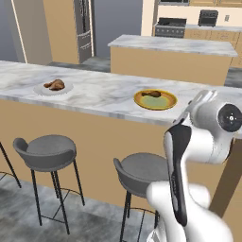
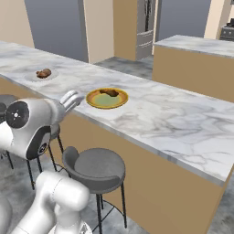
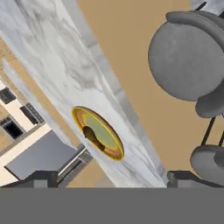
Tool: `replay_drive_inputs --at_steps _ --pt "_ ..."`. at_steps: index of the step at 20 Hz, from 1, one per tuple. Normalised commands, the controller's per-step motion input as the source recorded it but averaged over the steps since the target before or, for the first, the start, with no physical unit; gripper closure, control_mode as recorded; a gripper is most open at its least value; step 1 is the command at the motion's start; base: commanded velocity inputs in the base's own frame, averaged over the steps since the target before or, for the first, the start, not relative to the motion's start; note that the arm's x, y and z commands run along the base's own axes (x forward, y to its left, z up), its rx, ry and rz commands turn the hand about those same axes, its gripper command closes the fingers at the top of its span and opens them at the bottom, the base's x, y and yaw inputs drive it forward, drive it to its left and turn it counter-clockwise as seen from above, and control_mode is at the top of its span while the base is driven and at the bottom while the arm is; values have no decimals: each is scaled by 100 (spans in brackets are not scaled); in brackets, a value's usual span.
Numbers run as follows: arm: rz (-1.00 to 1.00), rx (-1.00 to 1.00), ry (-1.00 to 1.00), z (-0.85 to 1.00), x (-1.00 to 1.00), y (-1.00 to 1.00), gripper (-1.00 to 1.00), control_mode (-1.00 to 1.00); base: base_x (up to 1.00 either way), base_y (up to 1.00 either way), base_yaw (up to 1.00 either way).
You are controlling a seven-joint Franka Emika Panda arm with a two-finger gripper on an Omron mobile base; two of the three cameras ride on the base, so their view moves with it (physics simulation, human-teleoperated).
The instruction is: Take the chicken drumsticks from the pan and place one on each plate on the dining counter.
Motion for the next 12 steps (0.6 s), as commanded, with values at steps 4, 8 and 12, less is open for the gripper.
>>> replay_drive_inputs --at_steps 4,8,12 --pt "0 13 18 -8 -100 23 -100 -100 0 0 0" --pt "0 3 36 -56 -100 28 -100 -100 0 0 0" --pt "0 0 31 -100 -100 31 -100 -100 0 0 0"
